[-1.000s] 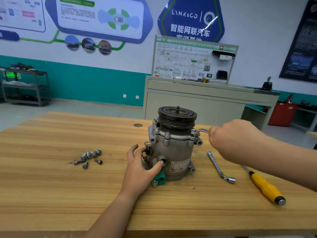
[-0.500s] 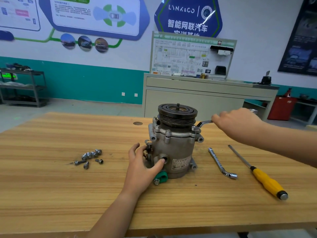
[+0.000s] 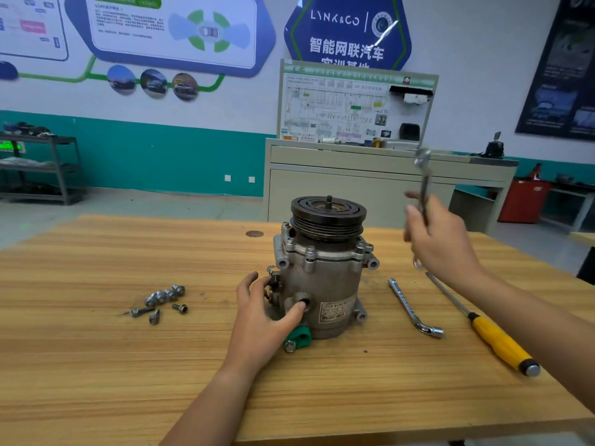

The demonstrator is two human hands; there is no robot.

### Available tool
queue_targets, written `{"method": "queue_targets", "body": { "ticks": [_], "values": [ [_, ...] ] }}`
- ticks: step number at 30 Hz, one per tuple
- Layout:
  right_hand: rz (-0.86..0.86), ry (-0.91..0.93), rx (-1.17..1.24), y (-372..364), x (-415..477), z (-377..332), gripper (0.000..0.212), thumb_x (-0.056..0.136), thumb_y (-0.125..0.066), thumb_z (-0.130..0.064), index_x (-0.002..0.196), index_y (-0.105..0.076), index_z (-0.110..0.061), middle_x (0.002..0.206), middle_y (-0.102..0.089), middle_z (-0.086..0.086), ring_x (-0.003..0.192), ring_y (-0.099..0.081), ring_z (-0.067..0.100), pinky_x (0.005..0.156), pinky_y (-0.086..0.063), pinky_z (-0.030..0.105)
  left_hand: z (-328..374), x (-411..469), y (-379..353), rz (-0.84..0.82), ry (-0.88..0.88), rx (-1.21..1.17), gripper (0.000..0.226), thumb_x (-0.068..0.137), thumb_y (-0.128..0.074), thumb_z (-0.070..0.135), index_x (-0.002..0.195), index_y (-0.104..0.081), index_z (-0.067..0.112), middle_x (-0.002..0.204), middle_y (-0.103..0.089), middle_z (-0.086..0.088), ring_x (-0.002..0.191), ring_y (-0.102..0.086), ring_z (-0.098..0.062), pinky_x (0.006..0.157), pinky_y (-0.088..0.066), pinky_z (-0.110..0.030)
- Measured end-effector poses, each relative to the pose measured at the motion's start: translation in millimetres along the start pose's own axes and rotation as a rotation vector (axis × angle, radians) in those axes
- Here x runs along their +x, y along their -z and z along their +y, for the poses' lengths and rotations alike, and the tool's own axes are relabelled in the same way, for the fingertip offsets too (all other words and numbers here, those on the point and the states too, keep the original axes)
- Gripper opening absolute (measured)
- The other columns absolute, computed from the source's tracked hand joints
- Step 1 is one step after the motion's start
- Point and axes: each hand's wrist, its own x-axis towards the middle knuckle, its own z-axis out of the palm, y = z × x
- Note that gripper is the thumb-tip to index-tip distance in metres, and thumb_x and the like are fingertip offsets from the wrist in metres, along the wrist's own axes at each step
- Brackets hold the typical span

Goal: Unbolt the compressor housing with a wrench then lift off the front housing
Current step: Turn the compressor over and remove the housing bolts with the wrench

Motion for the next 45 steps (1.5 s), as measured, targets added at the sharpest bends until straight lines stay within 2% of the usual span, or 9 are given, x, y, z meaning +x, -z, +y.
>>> {"method": "queue_targets", "body": {
  "ticks": [2,6,10,22,25,34,37,41,45],
  "values": [
    [-0.037,-0.082,0.118,12,-14,-17,0.024,0.098,-0.037,-0.024,0.118,-0.05,-0.022,0.059,-0.049,-0.002,0.051,-0.046,0.015,0.049,-0.043,0.037,-1,0,0,0.01,-0.011,0.011,0.075,0.07,-0.07,0.049,0.133,-0.042,0.02,0.143,-0.019,0.016,0.116,-0.032,0.002,0.088,-0.029,-0.012],
    [-0.403,0.055,-0.466,30,-32,-37,0.018,0.098,-0.033,-0.029,0.106,-0.045,-0.02,0.066,-0.049,-0.003,0.059,-0.049,0.015,0.048,-0.035,0.03,-1,-1,-1,0.029,-0.017,0.005,0.072,0.068,-0.07,0.048,0.131,-0.045,0.02,0.143,-0.019,0.015,0.111,-0.022,0.013,0.087,-0.024,-0.007],
    [-0.477,0.08,-0.83,35,-35,-46,0.023,0.095,-0.034,-0.018,0.117,-0.038,-0.023,0.065,-0.043,-0.006,0.058,-0.044,0.012,0.047,-0.037,0.027,0,-2,-1,0.027,-0.014,-0.003,0.073,0.065,-0.068,0.051,0.129,-0.047,0.021,0.144,-0.02,0.014,0.11,-0.022,0.014,0.091,-0.024,-0.011],
    [-0.731,0.184,-1.15,36,-26,-93,0.02,0.091,-0.044,-0.001,0.109,-0.047,-0.009,0.063,-0.027,0.0,0.065,-0.037,0.019,0.051,-0.037,0.027,1,-2,0,0.013,0.0,-0.003,0.07,0.07,-0.071,0.047,0.129,-0.046,0.021,0.144,-0.018,0.014,0.111,-0.022,0.011,0.09,-0.026,-0.014],
    [-0.765,0.23,-1.214,32,-28,-91,0.032,0.093,-0.042,-0.002,0.125,-0.043,-0.003,0.064,-0.024,0.0,0.053,-0.027,0.014,0.043,-0.029,0.024,1,-2,0,0.016,0.004,-0.006,0.07,0.069,-0.071,0.047,0.13,-0.046,0.021,0.144,-0.019,0.014,0.11,-0.024,0.01,0.09,-0.026,-0.015],
    [-0.667,0.338,-1.295,28,7,-35,0.018,0.093,-0.042,-0.007,0.11,-0.047,-0.011,0.06,-0.036,-0.004,0.05,-0.037,0.011,0.044,-0.025,0.023,-1,-1,-1,0.017,-0.008,-0.003,0.066,0.071,-0.074,0.042,0.127,-0.047,0.021,0.144,-0.019,0.011,0.109,-0.027,0.009,0.078,-0.023,0.004],
    [-0.564,0.334,-1.195,5,25,-24,0.018,0.092,-0.044,-0.005,0.107,-0.051,-0.012,0.077,-0.055,-0.003,0.077,-0.058,0.019,0.07,-0.039,0.028,-1,-2,1,0.018,0.008,-0.008,0.068,0.07,-0.074,0.043,0.128,-0.046,0.022,0.144,-0.019,0.012,0.112,-0.035,0.001,0.086,-0.028,-0.009],
    [-0.41,0.385,-1.012,-21,33,-8,0.026,0.091,-0.041,-0.004,0.114,-0.048,-0.011,0.115,-0.061,0.006,0.108,-0.055,0.023,0.099,-0.032,0.034,1,-2,1,0.008,0.025,-0.005,0.069,0.07,-0.073,0.044,0.13,-0.045,0.021,0.144,-0.019,0.012,0.115,-0.037,-0.003,0.091,-0.031,-0.017],
    [-0.333,0.254,-0.834,-20,29,-1,0.027,0.093,-0.039,-0.007,0.116,-0.052,-0.013,0.104,-0.064,0.005,0.095,-0.059,0.023,0.081,-0.04,0.031,3,-2,1,0.004,0.022,-0.004,0.068,0.072,-0.073,0.042,0.13,-0.045,0.02,0.144,-0.02,0.011,0.117,-0.037,-0.004,0.093,-0.032,-0.019]
  ]
}}
